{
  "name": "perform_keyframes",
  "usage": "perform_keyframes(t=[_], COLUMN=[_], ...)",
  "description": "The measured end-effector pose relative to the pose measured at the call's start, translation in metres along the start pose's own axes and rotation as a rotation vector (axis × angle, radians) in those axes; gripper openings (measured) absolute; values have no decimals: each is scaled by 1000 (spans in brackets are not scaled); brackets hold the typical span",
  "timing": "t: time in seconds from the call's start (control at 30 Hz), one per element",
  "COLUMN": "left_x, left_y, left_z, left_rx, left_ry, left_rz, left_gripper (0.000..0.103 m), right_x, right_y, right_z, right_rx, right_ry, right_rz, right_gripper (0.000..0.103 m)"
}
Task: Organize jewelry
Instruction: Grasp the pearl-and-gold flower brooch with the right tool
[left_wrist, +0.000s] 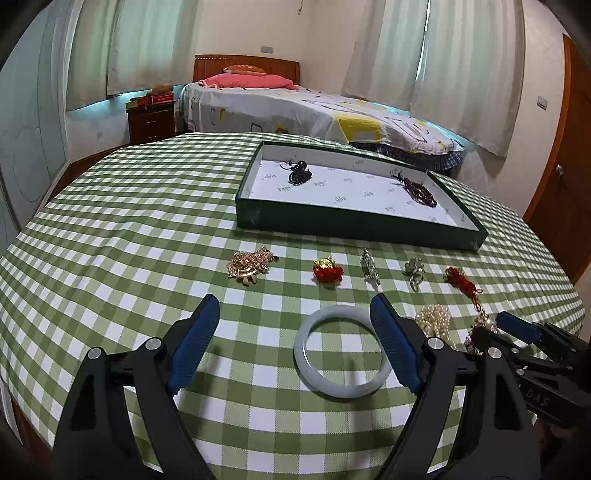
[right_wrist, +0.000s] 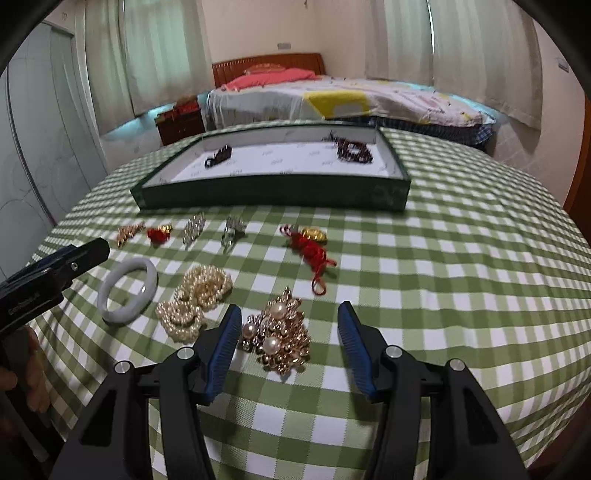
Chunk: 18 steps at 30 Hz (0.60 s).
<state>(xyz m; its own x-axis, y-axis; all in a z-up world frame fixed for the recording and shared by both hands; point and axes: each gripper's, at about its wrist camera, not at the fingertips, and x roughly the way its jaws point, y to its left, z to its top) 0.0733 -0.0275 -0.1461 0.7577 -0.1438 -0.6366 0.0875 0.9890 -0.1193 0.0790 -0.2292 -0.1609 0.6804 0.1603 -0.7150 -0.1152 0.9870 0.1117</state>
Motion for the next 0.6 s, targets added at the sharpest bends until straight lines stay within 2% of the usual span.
perform_keyframes(t=[0.07,0.13,0.23,0.6], left_x=[1,1,2,22], left_y=[-1,-4,-9,-28], left_z=[-1,-2,-4,-11], left_rx=[5,7,25,92], left_ry=[6,10,16,82], left_rz=[-8,-12,-16,-23], left_gripper=[82,83,87,87], right_x=[1,0,-2,-11], right_y=[1,4,8,-12], right_z=[-1,-2,-3,-3], right_rx=[-6,-22,-42,31], right_ry=[7,9,11,-12], right_rz=[-2,5,18,10], right_gripper=[53,40,30,28])
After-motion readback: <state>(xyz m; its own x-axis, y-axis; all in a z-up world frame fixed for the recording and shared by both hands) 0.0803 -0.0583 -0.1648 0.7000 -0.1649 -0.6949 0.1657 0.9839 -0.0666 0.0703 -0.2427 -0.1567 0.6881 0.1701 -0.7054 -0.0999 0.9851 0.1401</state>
